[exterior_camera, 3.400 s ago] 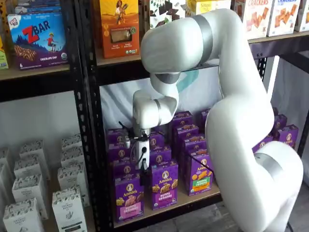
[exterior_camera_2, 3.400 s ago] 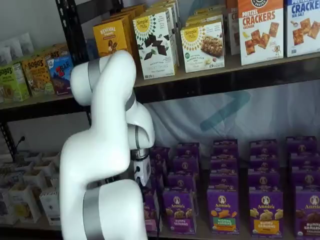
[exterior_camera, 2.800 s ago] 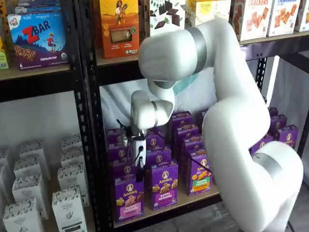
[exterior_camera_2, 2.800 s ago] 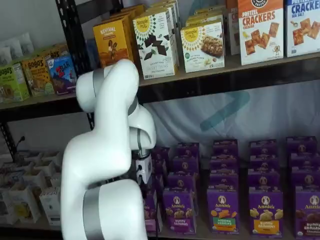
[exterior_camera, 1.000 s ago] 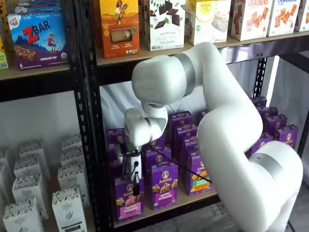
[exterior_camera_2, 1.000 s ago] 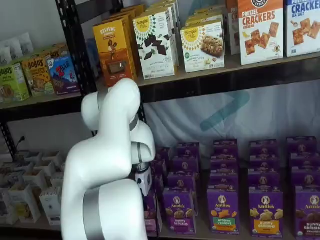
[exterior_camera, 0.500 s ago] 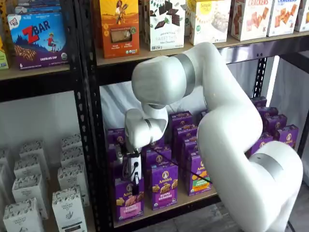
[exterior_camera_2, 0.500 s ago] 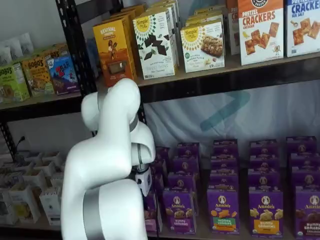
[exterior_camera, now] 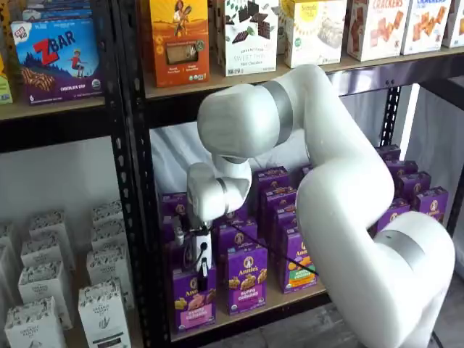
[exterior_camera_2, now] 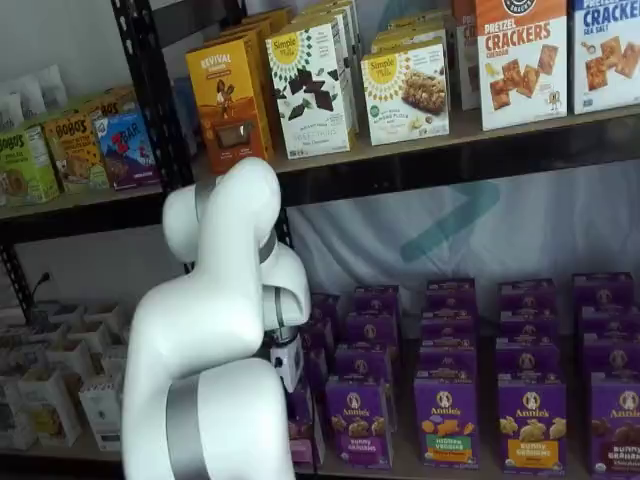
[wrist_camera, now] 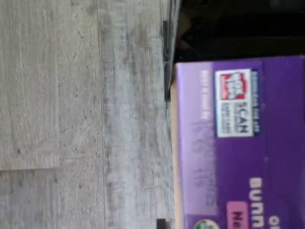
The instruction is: Pick up the purple box with a pink patch in the middle, on the bottom shelf, the first box from the left
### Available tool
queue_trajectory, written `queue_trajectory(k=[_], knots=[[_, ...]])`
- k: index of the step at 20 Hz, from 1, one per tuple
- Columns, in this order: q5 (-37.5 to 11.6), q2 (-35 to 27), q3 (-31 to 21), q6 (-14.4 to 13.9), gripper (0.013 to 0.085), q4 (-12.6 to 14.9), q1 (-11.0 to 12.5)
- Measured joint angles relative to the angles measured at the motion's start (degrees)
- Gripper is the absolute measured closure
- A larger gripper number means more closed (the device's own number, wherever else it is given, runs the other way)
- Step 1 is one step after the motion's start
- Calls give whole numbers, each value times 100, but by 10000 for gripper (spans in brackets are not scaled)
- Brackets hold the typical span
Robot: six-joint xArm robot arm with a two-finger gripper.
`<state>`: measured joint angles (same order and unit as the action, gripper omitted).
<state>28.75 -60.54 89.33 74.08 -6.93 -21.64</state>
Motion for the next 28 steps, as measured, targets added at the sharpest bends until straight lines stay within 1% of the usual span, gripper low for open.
queue_trajectory(k=[6, 8, 9, 10, 15, 25, 26, 28], knots=[[-21, 18, -23, -31, 490, 22, -13], [-23, 19, -25, -28, 570, 15, -17], [-17, 19, -22, -26, 570, 11, -18], [-12, 19, -20, -26, 610, 9, -19], [-34, 20, -26, -84, 610, 69, -24], [-13, 66, -73, 16, 610, -21, -3], [-13, 75, -84, 23, 650, -24, 1], [-13, 96, -111, 39, 650, -32, 11]])
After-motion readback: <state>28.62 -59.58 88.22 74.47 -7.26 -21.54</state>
